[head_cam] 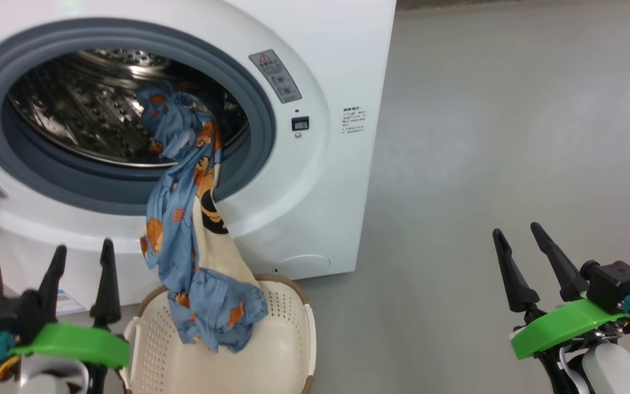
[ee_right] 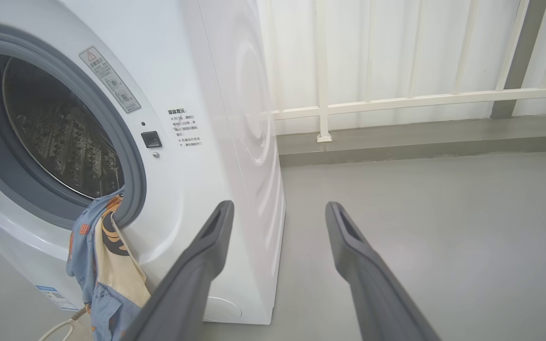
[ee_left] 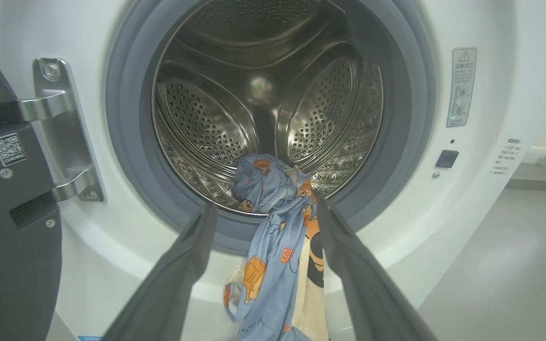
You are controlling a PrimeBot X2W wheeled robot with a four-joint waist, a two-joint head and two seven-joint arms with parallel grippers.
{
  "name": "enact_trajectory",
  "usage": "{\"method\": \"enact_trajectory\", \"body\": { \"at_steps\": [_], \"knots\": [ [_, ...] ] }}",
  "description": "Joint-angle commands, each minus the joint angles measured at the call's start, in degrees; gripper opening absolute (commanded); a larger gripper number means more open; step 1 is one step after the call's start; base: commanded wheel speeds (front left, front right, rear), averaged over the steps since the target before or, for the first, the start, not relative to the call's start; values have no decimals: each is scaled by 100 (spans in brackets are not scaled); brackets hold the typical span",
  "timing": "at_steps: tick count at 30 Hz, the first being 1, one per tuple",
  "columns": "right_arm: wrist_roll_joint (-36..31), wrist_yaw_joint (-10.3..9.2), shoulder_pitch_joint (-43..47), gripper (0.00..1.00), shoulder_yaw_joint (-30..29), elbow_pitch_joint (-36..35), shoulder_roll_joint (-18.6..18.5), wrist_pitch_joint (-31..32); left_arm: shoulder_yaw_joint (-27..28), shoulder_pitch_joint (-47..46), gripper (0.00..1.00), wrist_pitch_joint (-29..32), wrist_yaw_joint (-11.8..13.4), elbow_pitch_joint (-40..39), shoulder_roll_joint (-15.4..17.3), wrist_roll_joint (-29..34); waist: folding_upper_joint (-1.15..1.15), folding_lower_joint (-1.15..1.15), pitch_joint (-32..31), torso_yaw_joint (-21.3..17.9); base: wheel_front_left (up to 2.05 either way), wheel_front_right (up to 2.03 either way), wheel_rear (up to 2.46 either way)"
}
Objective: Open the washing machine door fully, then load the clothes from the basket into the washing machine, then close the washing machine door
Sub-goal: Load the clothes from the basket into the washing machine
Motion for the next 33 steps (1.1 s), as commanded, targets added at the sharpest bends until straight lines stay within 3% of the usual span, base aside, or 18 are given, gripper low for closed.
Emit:
{"method": "enact_trajectory", "body": {
  "at_steps": [1,13,33],
  "knots": [
    [38,42,21,100,95,-114,-103,-46,218,-4,100,-37,30,-214,153,25,0,1,-154,29,0,0,0],
    [101,42,234,100,25,-182,-306,-46,316,1068,100,-37,66,-995,-194,97,0,1,-453,62,0,0,0],
    [79,42,235,100,86,-214,-374,-46,322,1276,100,-37,89,-1300,-298,52,0,1,-409,106,0,0,0]
  ]
}}
